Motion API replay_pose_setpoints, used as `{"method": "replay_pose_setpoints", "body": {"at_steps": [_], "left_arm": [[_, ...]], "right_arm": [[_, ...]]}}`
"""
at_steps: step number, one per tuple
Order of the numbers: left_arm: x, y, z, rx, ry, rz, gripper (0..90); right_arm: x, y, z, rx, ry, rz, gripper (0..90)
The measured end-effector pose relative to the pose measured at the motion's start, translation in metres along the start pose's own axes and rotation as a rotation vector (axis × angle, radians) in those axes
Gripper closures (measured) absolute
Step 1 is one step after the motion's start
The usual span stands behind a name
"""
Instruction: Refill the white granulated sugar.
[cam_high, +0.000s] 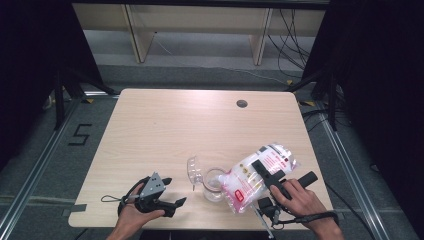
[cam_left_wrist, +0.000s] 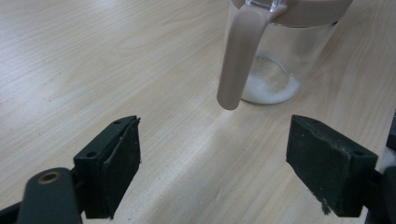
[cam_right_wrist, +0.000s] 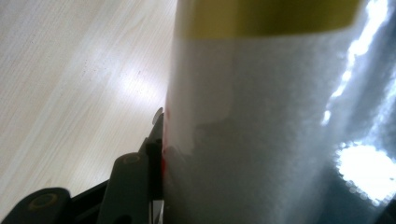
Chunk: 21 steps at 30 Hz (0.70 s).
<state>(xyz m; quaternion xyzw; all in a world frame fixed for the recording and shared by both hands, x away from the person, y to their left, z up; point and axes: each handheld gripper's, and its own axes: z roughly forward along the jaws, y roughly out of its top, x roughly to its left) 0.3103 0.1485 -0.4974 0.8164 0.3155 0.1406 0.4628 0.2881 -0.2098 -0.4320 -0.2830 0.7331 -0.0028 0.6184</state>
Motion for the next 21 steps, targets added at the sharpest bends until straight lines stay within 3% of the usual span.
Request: {"method": "replay_pose_setpoints", "body": {"at_steps": [4,5,21], "left_arm": [[-0.0003,0.0000,0.0002,-0.002,-0.002,-0.002,17.6],[-0.0001,0.0001,0.0001,-0.002,-0.003,0.003,17.6],[-0.0001,0.0003,-0.0003,-0.001,-0.002,0.001,17.6]], "right_arm": [[0.0011,0.0001,0.0006,-0.003,-0.009,0.003,53.7],[-0.0009,0.0004,0.0019,-0.016,-0.005,-0.023,53.8],[-0.0003,0.0003,0.0016,0.001,0.003,-0.023,54.0]]}}
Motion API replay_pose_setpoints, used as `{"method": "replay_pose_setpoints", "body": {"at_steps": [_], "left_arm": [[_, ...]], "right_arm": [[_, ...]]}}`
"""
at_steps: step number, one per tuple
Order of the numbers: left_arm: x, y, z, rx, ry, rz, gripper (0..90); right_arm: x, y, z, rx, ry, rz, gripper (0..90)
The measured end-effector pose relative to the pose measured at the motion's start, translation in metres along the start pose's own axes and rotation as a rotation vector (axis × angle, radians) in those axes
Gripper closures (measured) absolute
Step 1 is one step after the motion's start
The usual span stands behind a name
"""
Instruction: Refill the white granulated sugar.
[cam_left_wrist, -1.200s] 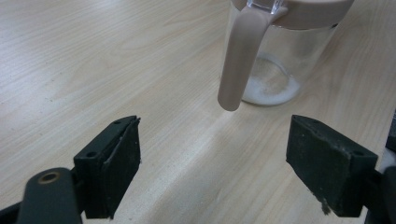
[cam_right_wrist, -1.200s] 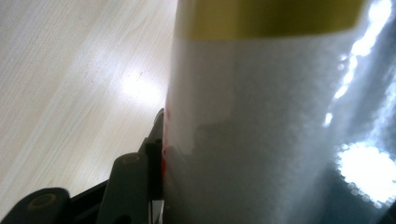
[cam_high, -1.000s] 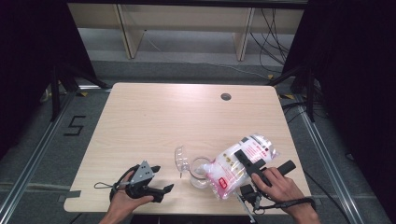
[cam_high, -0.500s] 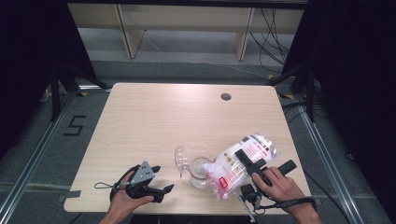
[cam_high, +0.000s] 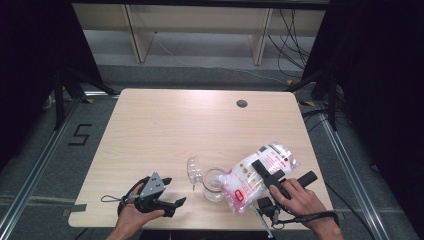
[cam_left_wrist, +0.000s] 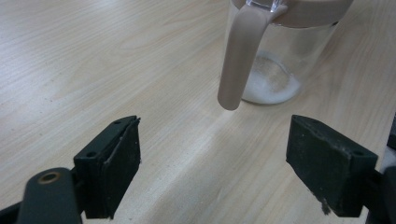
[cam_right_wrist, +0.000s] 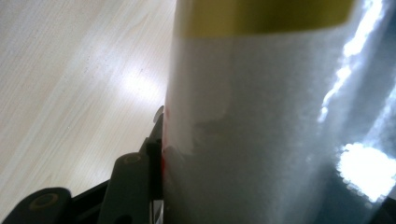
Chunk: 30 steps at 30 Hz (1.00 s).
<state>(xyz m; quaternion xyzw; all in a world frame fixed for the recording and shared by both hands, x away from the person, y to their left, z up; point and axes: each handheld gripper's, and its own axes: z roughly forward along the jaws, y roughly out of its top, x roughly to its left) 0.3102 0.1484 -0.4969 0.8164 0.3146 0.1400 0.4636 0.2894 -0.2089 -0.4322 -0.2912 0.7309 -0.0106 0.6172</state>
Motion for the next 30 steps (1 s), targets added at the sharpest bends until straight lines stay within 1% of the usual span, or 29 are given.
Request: {"method": "replay_pose_setpoints", "body": {"at_steps": [4,6,7,9,10,13,14,15,16,17,18,20,21,23,24,25,27,28,30], "left_arm": [[0.0000,0.0000,0.0000,0.000,0.000,0.000,17.6],[0.0000,0.0000,0.0001,0.000,0.000,0.000,17.6],[0.0000,0.0001,0.0000,0.000,0.000,0.001,17.6],[0.0000,0.0001,0.0000,0.000,0.000,0.001,17.6],[-0.0001,0.0001,0.0000,0.000,0.000,0.000,17.6],[-0.0002,0.0001,0.0000,0.000,0.000,0.000,17.6],[-0.0001,0.0002,0.0000,0.000,0.000,0.001,17.6],[-0.0001,0.0002,0.0000,0.000,0.000,0.001,17.6],[-0.0001,0.0001,0.0000,0.000,0.000,0.000,17.6],[0.0000,0.0001,0.0001,-0.001,0.001,-0.001,17.6],[0.0003,0.0001,0.0001,0.001,0.004,0.001,17.6],[-0.0003,0.0001,0.0002,0.000,-0.003,0.000,17.5],[-0.0001,0.0005,0.0003,0.000,-0.016,0.009,17.6],[-0.0014,0.0003,0.0008,-0.004,-0.012,0.002,17.6],[-0.0016,0.0004,0.0006,-0.001,-0.008,0.003,17.6],[0.0000,0.0004,0.0004,0.003,-0.007,0.014,17.6],[0.0000,0.0002,0.0005,0.001,-0.013,0.002,17.6],[-0.0005,0.0002,0.0001,0.001,-0.004,0.003,17.6],[-0.0003,0.0002,0.0004,-0.002,-0.010,0.003,17.6]], "right_arm": [[0.0001,-0.0006,-0.0007,0.003,-0.004,0.003,54.1],[-0.0004,-0.0004,-0.0007,0.005,0.002,0.002,54.2],[-0.0001,-0.0006,-0.0006,0.001,-0.005,0.007,54.2],[-0.0008,-0.0005,-0.0009,0.004,0.005,0.002,54.2],[-0.0002,-0.0005,-0.0007,0.002,-0.005,0.005,54.3],[-0.0003,-0.0005,-0.0008,0.001,-0.005,0.005,54.3],[-0.0004,-0.0005,-0.0007,0.000,-0.005,0.003,54.3],[-0.0015,-0.0001,0.0003,-0.010,-0.006,-0.018,54.4],[-0.0014,0.0000,0.0003,-0.009,-0.006,-0.019,54.4],[-0.0014,0.0000,0.0003,-0.009,-0.006,-0.019,54.4],[-0.0006,-0.0002,-0.0001,-0.005,-0.004,-0.009,54.4],[-0.0014,-0.0003,0.0000,-0.009,-0.003,-0.017,54.5],[-0.0002,-0.0006,-0.0008,0.001,-0.004,0.000,54.6],[-0.0002,-0.0007,-0.0008,0.001,-0.004,0.002,54.6],[-0.0002,-0.0008,-0.0008,0.005,-0.001,0.001,54.6],[0.0000,-0.0011,-0.0008,0.006,-0.001,0.000,54.7],[0.0001,-0.0012,-0.0006,0.004,-0.001,-0.002,54.8],[0.0002,-0.0011,-0.0007,0.005,-0.001,-0.003,54.8],[0.0001,-0.0011,-0.0008,0.005,-0.001,-0.002,54.8]]}}
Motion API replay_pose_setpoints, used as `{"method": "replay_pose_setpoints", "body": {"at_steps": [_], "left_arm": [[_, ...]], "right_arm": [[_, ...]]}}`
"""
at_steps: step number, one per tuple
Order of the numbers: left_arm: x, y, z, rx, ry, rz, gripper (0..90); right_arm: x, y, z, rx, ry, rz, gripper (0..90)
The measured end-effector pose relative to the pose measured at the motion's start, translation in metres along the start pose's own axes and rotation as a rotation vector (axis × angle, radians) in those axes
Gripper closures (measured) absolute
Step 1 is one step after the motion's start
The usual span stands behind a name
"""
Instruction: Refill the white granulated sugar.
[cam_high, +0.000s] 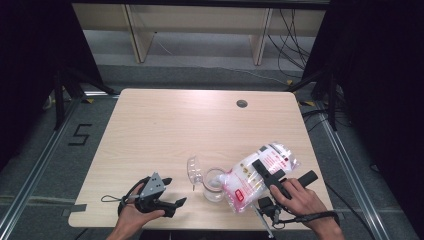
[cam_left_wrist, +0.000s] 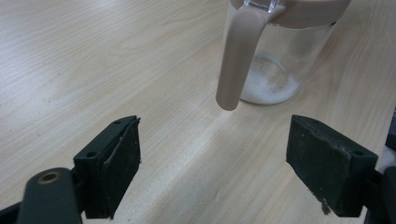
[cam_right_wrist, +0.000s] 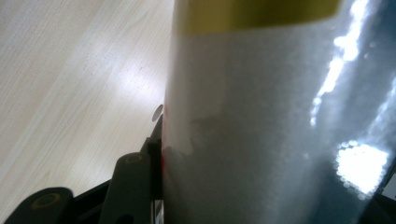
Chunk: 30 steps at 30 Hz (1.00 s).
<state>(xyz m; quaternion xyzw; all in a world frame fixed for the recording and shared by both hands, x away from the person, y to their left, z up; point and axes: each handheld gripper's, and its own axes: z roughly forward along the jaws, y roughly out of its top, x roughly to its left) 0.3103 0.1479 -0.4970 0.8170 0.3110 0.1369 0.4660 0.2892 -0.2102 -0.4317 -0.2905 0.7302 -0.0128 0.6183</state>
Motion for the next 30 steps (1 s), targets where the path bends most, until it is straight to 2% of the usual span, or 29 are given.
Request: {"method": "replay_pose_setpoints", "body": {"at_steps": [30], "left_arm": [[0.0002,0.0003,-0.0003,0.004,-0.002,0.006,17.6]], "right_arm": [[-0.0025,0.0007,-0.0007,-0.006,-0.006,-0.006,56.2]]}}
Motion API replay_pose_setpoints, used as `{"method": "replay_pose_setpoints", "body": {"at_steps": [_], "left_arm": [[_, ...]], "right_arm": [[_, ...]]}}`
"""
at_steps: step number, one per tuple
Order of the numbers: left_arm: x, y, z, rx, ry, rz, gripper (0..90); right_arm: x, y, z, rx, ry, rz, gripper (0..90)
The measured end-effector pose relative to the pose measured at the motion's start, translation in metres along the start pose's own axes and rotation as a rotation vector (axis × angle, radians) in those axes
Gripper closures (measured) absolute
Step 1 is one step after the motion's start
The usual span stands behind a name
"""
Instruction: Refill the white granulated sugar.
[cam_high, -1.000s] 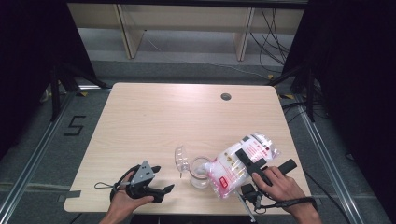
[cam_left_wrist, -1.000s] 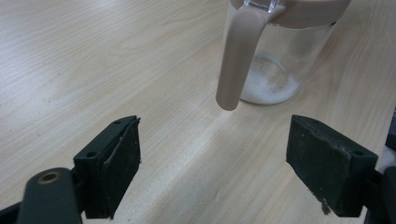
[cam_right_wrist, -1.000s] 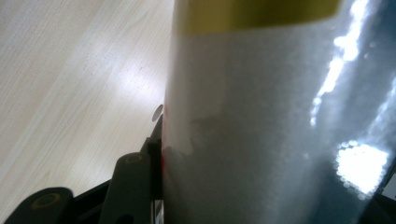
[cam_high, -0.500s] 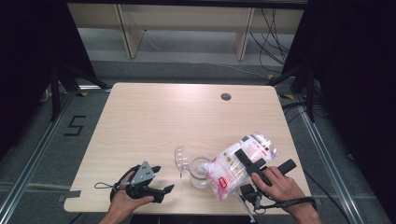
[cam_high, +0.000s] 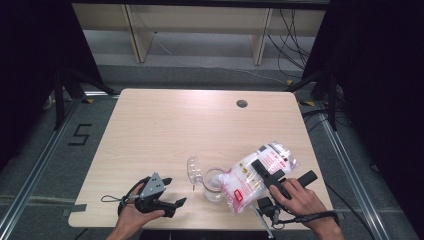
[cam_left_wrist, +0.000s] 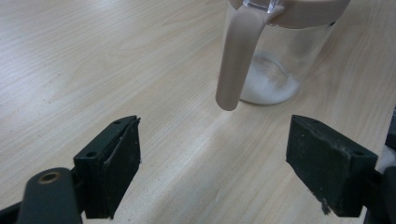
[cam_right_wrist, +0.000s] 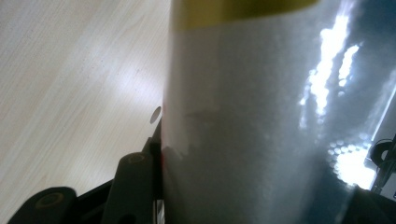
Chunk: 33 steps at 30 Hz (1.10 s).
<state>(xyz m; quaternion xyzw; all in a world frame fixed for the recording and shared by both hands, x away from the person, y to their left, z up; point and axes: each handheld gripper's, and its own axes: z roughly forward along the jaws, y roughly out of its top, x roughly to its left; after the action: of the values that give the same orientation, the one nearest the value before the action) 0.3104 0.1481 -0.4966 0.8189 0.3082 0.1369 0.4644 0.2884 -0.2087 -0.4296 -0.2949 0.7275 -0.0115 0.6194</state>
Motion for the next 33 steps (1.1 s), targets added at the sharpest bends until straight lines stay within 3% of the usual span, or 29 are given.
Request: {"method": "replay_pose_setpoints", "body": {"at_steps": [12,14,19,26,29,33], "left_arm": [[-0.0001,0.0000,0.0000,-0.004,0.004,0.001,17.6],[0.0002,-0.0001,-0.0002,0.000,0.008,0.003,17.6],[-0.0003,-0.0001,0.0001,-0.005,0.004,-0.001,17.6],[0.0002,0.0000,-0.0003,-0.001,0.008,0.003,17.6],[0.0001,0.0000,-0.0004,-0.002,0.008,0.002,17.6],[0.0002,0.0000,-0.0004,-0.001,0.008,0.003,17.6]], "right_arm": [[-0.0022,0.0000,0.0000,-0.011,-0.004,-0.017,56.7],[-0.0003,0.0003,-0.0007,0.001,-0.004,0.002,56.8],[-0.0027,0.0001,0.0001,-0.014,-0.008,-0.028,57.1],[-0.0003,0.0008,-0.0010,-0.002,-0.010,-0.012,57.5],[-0.0020,0.0020,-0.0006,-0.014,-0.013,-0.045,57.8],[-0.0016,0.0023,-0.0010,-0.010,-0.017,-0.031,58.1]]}}
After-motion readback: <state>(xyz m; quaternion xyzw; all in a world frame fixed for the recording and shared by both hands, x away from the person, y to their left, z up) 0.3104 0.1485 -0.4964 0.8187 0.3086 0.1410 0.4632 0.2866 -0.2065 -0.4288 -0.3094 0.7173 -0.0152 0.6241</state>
